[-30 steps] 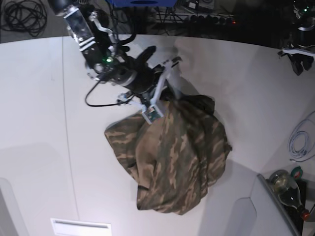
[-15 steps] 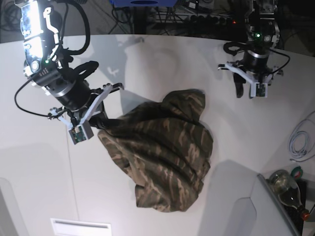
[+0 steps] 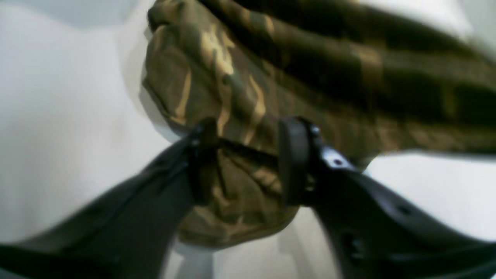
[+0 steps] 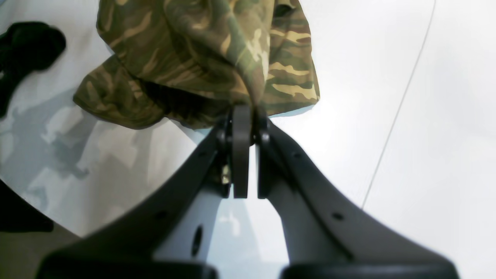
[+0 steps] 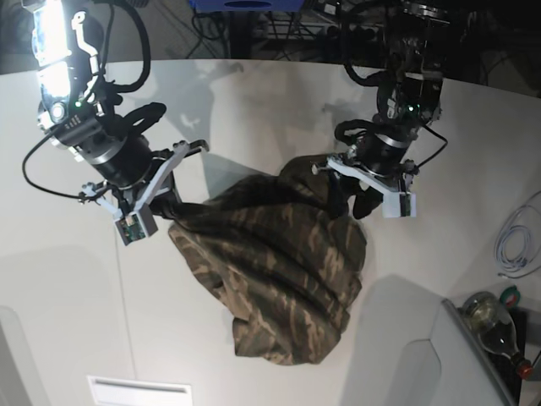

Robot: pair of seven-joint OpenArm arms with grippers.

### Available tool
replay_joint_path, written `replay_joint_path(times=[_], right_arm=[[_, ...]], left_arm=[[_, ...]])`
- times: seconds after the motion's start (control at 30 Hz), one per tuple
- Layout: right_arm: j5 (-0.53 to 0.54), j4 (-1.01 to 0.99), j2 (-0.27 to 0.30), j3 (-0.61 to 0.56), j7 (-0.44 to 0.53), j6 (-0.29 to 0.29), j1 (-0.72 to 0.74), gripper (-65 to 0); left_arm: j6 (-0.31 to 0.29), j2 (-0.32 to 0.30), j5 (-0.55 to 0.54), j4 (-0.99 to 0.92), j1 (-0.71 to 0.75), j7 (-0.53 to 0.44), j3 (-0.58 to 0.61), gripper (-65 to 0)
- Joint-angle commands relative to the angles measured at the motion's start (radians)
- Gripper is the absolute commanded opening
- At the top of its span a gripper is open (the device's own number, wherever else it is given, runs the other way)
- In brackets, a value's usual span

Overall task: Layout the t-shirt on the table in an organized manner, then fold the t-shirt properly
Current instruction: 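Lift the shirt with both grippers and shake it open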

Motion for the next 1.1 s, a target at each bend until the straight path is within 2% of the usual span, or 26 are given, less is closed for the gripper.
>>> replay_joint_path(times=[0.0,0.07,0.13,0.27,0.43,0.7,0.9,1.07], right_arm=[[0.004,0.017,0.001,0.003,0.025,0.001,0.009,-64.8],[0.004,0.015,0.003,0.003,0.025,0.001,0.009,-64.8],[0.004,0.015,0.003,0.003,0.025,0.001,0.009,-64.8],[0.004,0.017,0.003,0.003,0.025,0.001,0.009,-64.8],[0.004,0.018,0.003,-0.003,0.025,0.003,0.015,-64.8],[0.004,0.017,0.003,-0.001,0.025,0.003,0.012,-64.8],[0.004,0.015,0.003,0.002,0.025,0.003,0.011,-64.8],[0.004,0.014,0.003,0.002,0.025,0.003,0.009,-64.8]], left_arm=[[-0.004,-0.025,-0.057,0.000,-0.009,-0.021,-0.004,-31.9],[-0.004,-0.044,-0.169,-0.031,-0.012,-0.021,-0.004,-21.6],[-0.004,-0.059,-0.252,-0.069,-0.014,-0.021,-0.004,-16.3],[-0.004,-0.073,-0.355,-0.183,-0.058,-0.021,-0.001,-16.6],[-0.004,-0.062,-0.365,-0.261,-0.132,-0.021,0.006,-16.6],[-0.004,-0.010,-0.367,-0.405,-0.239,-0.021,0.006,-16.6],[-0.005,0.022,-0.367,-0.519,-0.328,-0.023,0.000,-21.2],[-0.005,0.039,-0.367,-0.514,-0.353,-0.023,0.003,-33.4]])
